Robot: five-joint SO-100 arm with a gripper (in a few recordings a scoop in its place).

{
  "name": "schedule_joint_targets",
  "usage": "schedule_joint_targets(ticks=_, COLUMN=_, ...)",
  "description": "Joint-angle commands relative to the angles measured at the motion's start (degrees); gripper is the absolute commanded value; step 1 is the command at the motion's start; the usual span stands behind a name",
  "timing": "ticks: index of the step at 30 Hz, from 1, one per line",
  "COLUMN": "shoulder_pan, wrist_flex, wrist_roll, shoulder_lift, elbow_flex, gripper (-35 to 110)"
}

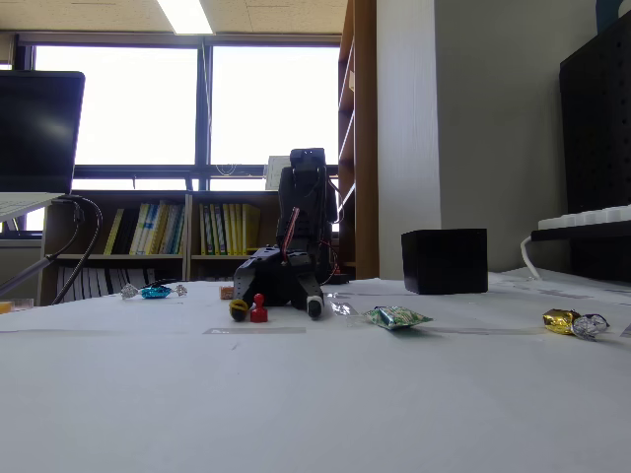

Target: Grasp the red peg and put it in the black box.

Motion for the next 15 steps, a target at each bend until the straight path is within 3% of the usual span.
schedule_joint_targets(ticks=1, shoulder_pan=0.44, wrist_flex=-0.26, wrist_roll=-0.26, shoulder_lift=-2.02, elbow_flex=-0.53, gripper=30)
schedule_joint_targets(ticks=15, shoulder_pan=0.26, wrist_flex=-0.70, wrist_roll=-0.44, shoulder_lift=-1.05, elbow_flex=0.62, gripper=19)
